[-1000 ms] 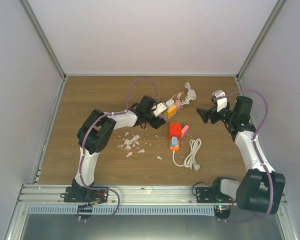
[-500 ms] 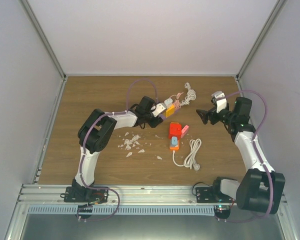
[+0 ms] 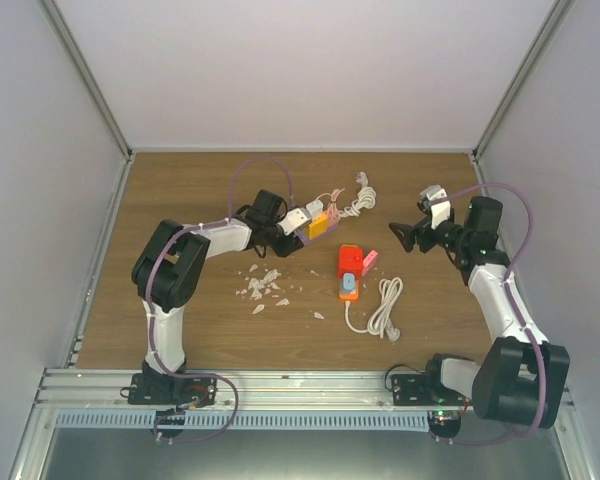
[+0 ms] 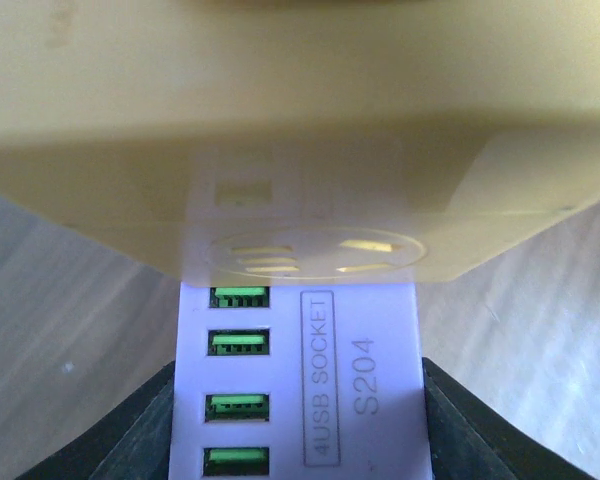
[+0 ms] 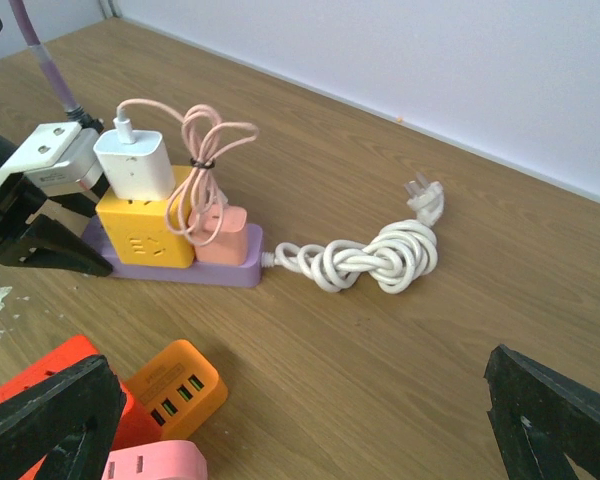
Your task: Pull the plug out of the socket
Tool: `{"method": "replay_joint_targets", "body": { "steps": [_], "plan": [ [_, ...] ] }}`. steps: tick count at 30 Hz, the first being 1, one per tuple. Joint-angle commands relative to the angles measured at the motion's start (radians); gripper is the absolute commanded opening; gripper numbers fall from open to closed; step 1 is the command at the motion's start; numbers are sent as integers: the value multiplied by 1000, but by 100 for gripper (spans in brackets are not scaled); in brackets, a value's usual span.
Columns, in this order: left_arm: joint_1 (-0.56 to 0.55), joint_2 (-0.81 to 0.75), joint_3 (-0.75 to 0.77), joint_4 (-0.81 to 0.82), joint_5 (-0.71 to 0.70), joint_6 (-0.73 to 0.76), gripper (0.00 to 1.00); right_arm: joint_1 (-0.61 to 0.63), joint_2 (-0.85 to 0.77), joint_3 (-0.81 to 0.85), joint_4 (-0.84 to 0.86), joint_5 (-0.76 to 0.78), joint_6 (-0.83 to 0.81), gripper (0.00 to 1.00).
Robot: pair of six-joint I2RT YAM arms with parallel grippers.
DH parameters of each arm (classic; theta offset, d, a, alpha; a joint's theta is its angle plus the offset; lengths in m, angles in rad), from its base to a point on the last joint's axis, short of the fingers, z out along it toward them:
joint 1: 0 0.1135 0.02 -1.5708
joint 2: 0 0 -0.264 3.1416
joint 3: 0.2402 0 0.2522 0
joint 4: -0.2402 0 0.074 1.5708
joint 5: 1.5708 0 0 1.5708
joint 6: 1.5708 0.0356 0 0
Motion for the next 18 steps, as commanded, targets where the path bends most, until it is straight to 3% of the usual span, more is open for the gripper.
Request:
{"method": "replay_joint_targets", "body": {
  "steps": [1, 18],
  "plan": [
    [25, -86, -80, -61, 65, 125, 39, 3, -15, -16, 22, -50, -24, 100],
    [183, -390, -437, -227, 262, 575, 34, 98, 39, 20, 6, -153, -144, 100]
  ]
}}
